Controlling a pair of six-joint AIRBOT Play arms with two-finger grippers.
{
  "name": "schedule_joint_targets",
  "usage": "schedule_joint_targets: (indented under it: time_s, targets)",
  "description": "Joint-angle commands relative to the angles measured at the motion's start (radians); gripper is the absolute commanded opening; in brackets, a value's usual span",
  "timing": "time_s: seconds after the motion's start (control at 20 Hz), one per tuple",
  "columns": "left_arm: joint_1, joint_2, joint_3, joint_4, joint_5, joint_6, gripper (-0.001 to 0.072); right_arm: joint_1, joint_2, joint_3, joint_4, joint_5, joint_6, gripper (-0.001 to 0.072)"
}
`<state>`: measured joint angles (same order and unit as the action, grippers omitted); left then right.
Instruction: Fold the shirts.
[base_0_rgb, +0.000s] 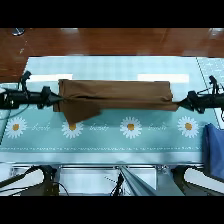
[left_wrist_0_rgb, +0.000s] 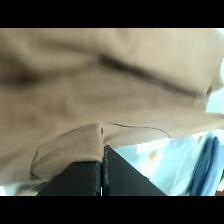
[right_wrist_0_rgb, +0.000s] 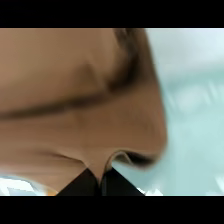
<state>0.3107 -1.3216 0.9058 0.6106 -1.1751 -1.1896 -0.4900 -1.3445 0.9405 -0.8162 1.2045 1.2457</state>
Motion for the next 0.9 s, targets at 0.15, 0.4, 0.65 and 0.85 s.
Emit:
schedule_joint_targets:
  time_s: [0.15,0.4,0.65,0.85]
  targets:
    - [-0.088,-0.318,0.371,-0.012,0.003,-0.143,0.0025,0.100,-0.251,0.238,0.106,-0.075,0.008,0.0026]
    - [-0.095,-0.555,0.659,0.029,-0.137,-0.233,0.0024,0.134,-0.396,0.386,0.103,-0.092,0.063,0.0027]
    - [-0.085,-0.628,0.732,0.030,-0.167,-0.234,0.0704,0.157,-0.441,0.428,0.103,-0.104,0.050,0.0619]
    - [0.061,-0.560,0.826,0.346,-0.320,-0.362,0.0702,0.051,-0.440,0.523,0.020,0.093,0.051,0.0619]
